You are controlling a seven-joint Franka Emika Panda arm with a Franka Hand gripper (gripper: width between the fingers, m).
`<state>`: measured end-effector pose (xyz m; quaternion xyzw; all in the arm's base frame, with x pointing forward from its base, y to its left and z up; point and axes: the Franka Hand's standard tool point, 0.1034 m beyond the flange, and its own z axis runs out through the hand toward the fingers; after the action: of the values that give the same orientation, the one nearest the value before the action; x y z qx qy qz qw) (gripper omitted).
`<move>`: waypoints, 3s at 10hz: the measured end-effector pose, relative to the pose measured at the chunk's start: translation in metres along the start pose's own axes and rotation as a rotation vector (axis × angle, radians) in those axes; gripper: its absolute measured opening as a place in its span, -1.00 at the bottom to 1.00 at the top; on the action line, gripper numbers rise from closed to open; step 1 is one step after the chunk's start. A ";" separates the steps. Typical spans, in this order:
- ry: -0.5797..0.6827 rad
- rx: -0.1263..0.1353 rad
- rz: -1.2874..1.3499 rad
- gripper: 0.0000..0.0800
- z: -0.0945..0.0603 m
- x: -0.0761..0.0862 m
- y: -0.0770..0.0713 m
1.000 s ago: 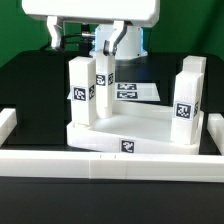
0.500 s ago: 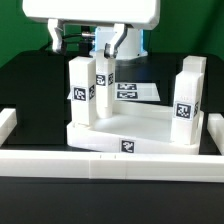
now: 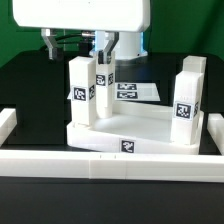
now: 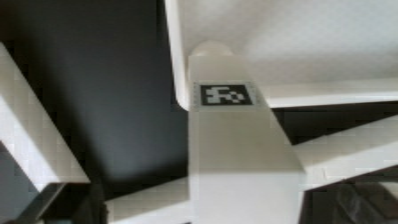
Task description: Assemble desk
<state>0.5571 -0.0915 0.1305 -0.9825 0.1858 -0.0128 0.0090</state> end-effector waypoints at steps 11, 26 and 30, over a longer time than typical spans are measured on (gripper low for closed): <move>-0.096 -0.018 -0.021 0.27 0.010 0.010 -0.011; -0.086 -0.051 0.820 -0.27 0.011 0.010 -0.011; -0.091 -0.047 1.130 -0.27 0.011 0.010 -0.013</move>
Offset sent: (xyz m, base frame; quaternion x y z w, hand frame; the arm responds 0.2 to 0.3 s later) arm 0.0159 0.0110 0.0000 0.0055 0.0105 -0.0029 0.9999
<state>0.5715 -0.0831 0.1201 -0.7297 0.6825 0.0406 0.0008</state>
